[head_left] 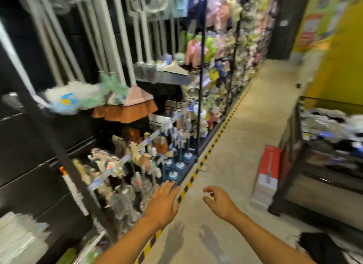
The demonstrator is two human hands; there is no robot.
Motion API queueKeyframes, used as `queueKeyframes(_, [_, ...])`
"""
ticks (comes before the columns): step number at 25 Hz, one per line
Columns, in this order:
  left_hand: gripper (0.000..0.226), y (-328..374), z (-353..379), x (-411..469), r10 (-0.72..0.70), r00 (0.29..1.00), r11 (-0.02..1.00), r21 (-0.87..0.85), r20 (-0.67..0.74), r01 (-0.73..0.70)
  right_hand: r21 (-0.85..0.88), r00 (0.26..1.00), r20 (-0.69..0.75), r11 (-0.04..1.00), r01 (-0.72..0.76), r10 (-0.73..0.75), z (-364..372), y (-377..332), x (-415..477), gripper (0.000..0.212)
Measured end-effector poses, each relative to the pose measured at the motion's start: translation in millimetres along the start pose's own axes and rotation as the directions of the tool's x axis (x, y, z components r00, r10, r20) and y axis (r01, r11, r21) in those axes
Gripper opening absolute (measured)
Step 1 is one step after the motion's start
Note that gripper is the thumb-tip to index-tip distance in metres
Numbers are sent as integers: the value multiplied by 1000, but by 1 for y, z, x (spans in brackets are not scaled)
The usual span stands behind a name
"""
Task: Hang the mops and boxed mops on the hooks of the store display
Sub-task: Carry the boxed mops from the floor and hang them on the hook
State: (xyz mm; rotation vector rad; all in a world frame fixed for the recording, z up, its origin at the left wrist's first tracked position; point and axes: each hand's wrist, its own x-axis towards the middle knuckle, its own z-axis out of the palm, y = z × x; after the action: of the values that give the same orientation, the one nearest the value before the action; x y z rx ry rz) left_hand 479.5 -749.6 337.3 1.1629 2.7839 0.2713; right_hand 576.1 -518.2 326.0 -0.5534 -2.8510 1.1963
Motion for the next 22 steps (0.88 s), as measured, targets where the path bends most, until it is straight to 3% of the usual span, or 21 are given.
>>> queueKeyframes(5, [66, 73, 34, 110, 191, 979, 981, -32, 71, -190, 33, 969, -144, 980, -197, 199, -70, 90, 12, 33])
queueKeyframes(11, [66, 120, 62, 256, 337, 936, 939, -109, 106, -326, 38, 902, -216, 927, -374, 373, -145, 161, 72, 35])
queueKeyframes(22, [68, 189, 85, 486, 516, 835, 856, -128, 190, -500, 61, 824, -286, 868, -494, 489, -240, 254, 216, 38])
